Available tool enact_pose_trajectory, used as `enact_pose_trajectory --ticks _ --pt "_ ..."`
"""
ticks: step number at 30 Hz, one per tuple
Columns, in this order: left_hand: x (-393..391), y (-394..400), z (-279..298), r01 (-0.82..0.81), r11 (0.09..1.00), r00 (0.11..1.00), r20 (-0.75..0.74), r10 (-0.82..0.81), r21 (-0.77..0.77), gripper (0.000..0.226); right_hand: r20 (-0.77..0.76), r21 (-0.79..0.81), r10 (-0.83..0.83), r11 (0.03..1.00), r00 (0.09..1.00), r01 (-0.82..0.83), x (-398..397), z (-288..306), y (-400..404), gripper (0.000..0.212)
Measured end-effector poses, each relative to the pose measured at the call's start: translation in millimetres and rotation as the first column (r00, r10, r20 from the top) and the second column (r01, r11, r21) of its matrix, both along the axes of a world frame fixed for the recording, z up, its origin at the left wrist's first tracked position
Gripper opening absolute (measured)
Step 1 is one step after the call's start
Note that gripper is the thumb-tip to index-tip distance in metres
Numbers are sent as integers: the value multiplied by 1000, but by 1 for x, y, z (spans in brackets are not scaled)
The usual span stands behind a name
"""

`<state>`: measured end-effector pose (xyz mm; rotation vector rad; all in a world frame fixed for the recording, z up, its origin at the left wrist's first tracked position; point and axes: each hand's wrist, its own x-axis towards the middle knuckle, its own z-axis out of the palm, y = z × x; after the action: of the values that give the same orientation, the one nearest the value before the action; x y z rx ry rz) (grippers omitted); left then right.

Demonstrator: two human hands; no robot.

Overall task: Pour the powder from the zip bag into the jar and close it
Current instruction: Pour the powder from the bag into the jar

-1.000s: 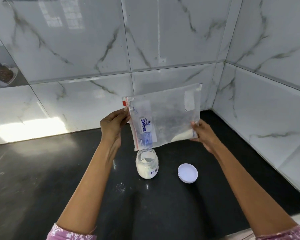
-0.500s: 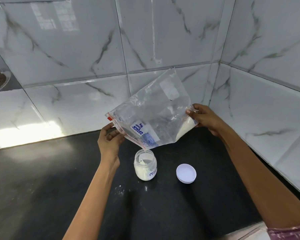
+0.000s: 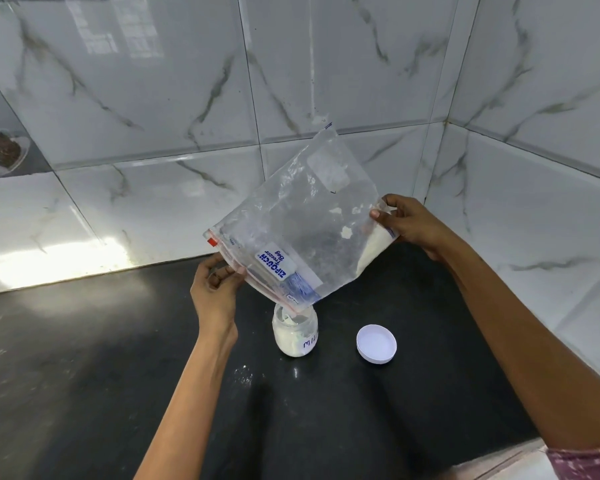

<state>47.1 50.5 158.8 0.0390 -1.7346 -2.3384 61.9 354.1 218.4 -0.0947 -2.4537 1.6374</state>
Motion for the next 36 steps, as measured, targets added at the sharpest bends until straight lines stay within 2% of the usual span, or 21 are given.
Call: enact_pose_trajectory --ticks 4,9,12,17,24,31,36 --pt "4 1 -29 19 1000 995 102 -17 -21 24 -7 35 22 999 1000 -21 -1 -2 -5 6" --pt "11 6 -59 132 991 957 260 -126 -7 20 -26 92 68 994 997 -66 -2 4 -9 20" --pt "9 5 -63 136 991 960 247 -130 -8 17 -31 111 84 991 996 -80 -2 8 -11 22" --pt "3 4 -58 158 986 968 206 -145 -50 12 -35 151 96 984 995 -90 1 11 -16 11" --pt "-5 -20 -68 299 948 941 197 -274 -107 6 -105 204 66 978 992 -43 1 13 -19 14" --pt "-11 -18 -70 467 877 858 182 -480 112 17 -116 219 74 975 990 -48 1 16 -23 12" --pt "-15 -15 -71 511 848 834 157 -529 140 34 -125 217 74 975 989 -45 1 16 -25 16"
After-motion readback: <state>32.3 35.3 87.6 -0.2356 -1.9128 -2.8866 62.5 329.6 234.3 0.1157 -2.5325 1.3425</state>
